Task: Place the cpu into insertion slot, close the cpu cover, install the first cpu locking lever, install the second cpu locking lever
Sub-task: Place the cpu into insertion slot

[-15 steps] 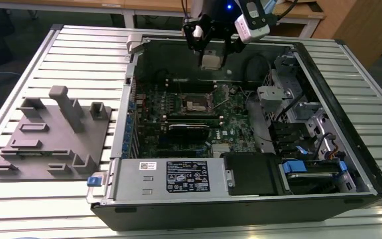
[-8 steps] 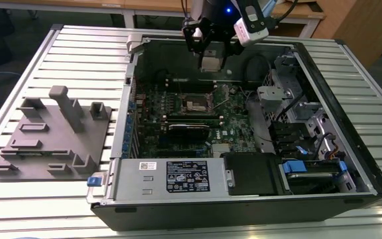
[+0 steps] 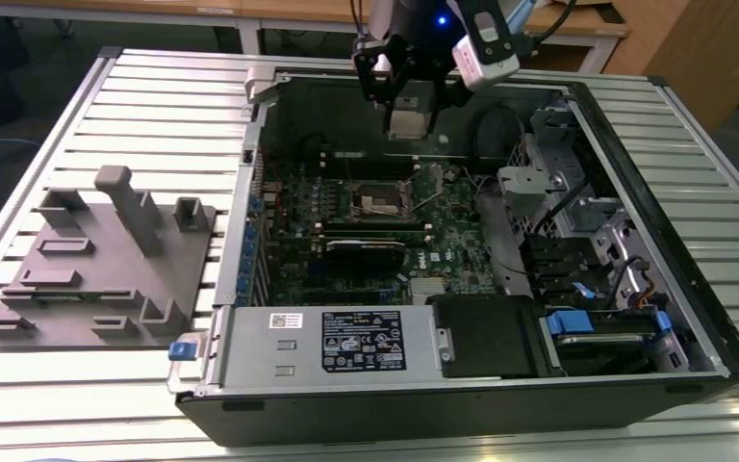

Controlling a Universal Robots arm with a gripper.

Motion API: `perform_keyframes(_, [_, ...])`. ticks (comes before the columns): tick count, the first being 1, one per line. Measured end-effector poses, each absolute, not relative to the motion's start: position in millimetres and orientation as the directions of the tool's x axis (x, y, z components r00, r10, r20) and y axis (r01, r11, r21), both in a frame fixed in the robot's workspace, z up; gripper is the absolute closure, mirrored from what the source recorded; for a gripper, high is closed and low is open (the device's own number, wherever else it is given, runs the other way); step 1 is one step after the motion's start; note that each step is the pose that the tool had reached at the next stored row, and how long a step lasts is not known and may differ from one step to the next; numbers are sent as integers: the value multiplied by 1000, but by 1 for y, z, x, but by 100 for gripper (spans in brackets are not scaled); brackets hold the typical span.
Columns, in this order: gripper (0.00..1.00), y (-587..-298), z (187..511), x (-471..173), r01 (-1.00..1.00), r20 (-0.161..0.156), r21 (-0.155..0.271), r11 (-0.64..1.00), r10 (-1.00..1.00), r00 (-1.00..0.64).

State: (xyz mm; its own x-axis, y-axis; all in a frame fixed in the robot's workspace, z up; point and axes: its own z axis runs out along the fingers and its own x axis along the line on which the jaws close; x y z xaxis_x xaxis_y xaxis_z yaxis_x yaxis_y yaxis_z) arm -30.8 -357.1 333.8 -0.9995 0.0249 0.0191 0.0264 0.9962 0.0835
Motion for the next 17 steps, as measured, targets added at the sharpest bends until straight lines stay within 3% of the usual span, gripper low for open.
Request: perform_keyframes(17, [46, -357, 331, -31, 26, 19, 83, 996, 25, -1000])
